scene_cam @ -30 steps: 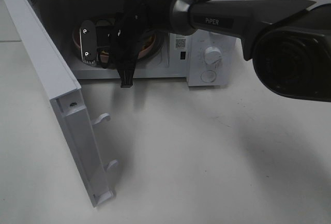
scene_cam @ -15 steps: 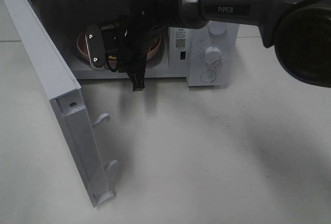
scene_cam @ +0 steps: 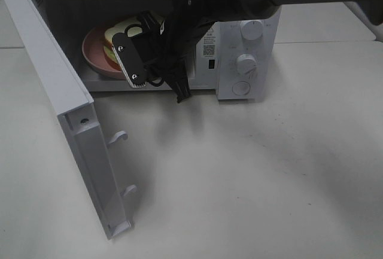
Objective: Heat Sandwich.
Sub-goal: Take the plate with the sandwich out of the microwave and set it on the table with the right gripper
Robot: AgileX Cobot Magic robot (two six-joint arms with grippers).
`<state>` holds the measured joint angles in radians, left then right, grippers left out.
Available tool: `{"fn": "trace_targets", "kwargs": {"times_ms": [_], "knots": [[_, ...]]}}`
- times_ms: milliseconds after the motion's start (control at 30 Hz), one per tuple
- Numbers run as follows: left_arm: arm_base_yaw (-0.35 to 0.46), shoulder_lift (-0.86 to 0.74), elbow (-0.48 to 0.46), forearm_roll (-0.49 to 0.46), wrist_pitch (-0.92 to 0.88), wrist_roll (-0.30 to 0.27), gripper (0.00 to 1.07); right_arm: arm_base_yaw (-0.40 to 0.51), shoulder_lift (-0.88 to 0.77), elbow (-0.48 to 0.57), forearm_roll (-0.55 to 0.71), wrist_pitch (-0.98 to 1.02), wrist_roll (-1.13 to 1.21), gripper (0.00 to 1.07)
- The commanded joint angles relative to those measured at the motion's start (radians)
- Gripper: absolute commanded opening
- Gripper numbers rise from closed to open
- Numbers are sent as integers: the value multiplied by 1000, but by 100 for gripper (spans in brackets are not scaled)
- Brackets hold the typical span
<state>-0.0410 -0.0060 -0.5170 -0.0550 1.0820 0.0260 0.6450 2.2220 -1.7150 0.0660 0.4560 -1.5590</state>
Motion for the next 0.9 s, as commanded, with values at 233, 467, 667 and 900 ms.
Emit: {"fn": "trace_targets", "kwargs": {"times_ms": [233,467,667,900], "knots": [[2,-6,2,-7,-12,0,97,-16,-121,146,191,-47,-221,0],[2,-6,2,-7,-12,0,97,-16,-172,220,291,-47,-321,0],[2,-6,2,-7,-12,0,97,-16,-230,291,333,-43,-347,0],[2,-6,2,-7,-12,0,97,-16,-300,373,346,-43,-347,0]]}}
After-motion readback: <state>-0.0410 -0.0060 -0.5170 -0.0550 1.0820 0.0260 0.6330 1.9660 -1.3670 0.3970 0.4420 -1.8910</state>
